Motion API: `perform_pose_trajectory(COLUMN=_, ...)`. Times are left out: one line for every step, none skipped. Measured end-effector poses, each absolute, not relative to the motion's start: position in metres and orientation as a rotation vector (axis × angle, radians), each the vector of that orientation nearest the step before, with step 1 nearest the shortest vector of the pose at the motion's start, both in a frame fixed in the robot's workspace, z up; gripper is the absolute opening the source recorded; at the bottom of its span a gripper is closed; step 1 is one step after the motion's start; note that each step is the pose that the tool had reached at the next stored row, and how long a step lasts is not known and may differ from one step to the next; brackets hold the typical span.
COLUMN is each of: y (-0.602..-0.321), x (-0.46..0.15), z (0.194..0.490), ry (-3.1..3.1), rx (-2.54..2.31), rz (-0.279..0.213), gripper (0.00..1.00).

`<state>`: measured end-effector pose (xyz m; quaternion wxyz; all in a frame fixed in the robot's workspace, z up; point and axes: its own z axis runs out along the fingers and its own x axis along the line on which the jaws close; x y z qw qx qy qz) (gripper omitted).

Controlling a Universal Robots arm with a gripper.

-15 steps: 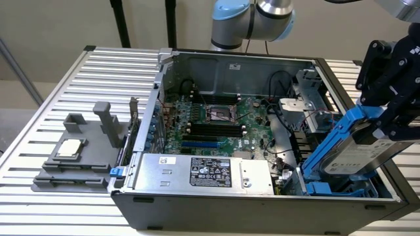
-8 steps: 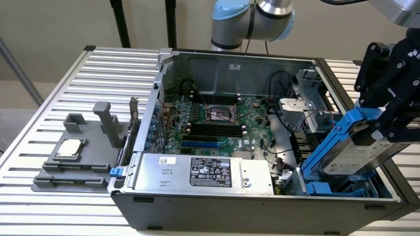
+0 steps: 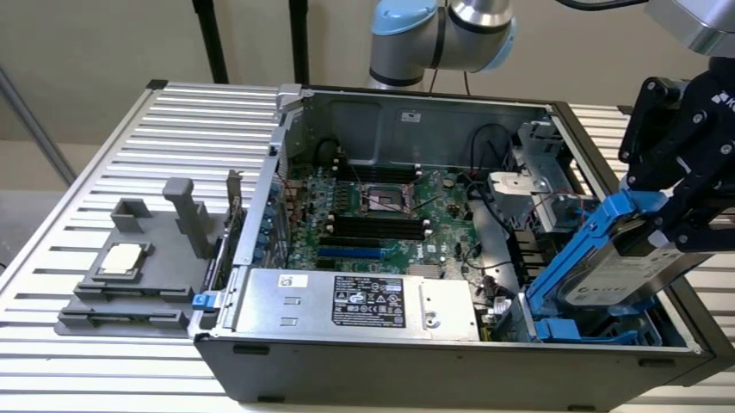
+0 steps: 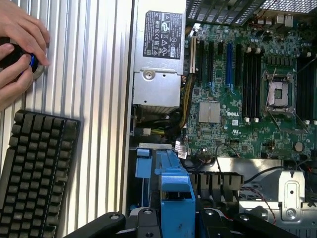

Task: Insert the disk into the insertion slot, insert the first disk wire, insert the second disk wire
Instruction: 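Insert the disk into the insertion slot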

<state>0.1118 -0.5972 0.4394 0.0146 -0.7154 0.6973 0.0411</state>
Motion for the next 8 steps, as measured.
perform_pose_trajectory(y=-0.5973, x=0.1119, z=0.4393, ry=2.170, rx=-2.228, rz=0.127, gripper=0.33)
perform_pose_trajectory(y=-0.5973, x=0.1119, z=0.4389, ry=2.169, rx=-2.229, rz=0.127, gripper=0.33)
perform_pose_trajectory(y=-0.5973, x=0.1119, z=0.4385, ry=2.167, rx=-2.229, rz=0.127, gripper=0.33)
perform_pose_trajectory(y=-0.5973, x=0.1119, z=0.4380, ry=2.166, rx=-2.230, rz=0.127, gripper=0.33)
perform_pose_trajectory(y=-0.5974, x=0.1119, z=0.4374, ry=2.164, rx=-2.231, rz=0.127, gripper=0.33)
perform_pose_trajectory(y=-0.5974, x=0.1119, z=0.4370, ry=2.163, rx=-2.231, rz=0.127, gripper=0.33)
perform_pose_trajectory(y=-0.5975, x=0.1118, z=0.4364, ry=2.162, rx=-2.230, rz=0.128, gripper=0.33)
perform_pose_trajectory(y=-0.5975, x=0.1118, z=0.4356, ry=2.160, rx=-2.229, rz=0.130, gripper=0.33)
